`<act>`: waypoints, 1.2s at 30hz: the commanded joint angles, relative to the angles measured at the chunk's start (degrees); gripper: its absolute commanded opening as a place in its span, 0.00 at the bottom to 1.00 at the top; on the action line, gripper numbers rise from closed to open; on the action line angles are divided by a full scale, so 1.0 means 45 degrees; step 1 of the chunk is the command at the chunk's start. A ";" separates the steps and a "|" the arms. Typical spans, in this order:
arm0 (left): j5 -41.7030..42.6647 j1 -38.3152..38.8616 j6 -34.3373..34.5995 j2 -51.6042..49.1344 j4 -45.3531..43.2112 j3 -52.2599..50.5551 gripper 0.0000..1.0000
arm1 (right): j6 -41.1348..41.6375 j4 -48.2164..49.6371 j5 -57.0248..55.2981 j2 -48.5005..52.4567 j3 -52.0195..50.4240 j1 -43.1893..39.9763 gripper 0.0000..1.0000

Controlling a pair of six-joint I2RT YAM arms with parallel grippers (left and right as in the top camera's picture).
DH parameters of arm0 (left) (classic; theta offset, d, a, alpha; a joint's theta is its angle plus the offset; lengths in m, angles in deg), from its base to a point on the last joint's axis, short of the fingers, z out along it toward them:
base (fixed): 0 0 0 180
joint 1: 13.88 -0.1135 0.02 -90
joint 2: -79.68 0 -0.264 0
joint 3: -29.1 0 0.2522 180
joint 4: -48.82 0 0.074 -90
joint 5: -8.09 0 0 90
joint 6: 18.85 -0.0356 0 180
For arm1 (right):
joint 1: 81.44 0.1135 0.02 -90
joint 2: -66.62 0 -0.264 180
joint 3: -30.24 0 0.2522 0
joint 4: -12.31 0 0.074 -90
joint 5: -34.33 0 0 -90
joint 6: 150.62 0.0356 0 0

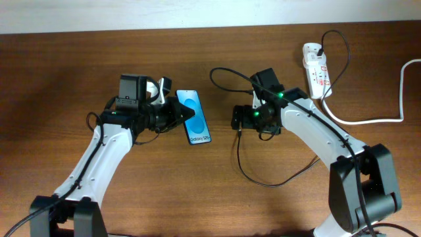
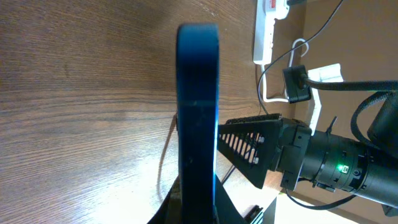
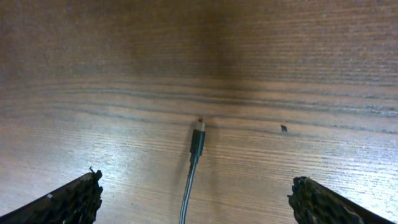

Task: Plug charger to phone and switch on socket
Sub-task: 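Lower the right gripper and close it on the USB-C plug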

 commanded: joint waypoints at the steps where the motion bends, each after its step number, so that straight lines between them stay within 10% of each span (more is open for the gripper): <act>1: -0.0034 -0.0078 -0.0248 0.0068 -0.0068 0.0223 0.00 | 0.0228 0.0267 -0.0117 0.0010 0.0209 -0.0073 0.98; 36: -0.0024 -0.0078 -0.0243 0.0068 0.0267 0.0223 0.00 | 0.3351 0.0962 0.1919 0.1870 -0.0903 0.0204 0.52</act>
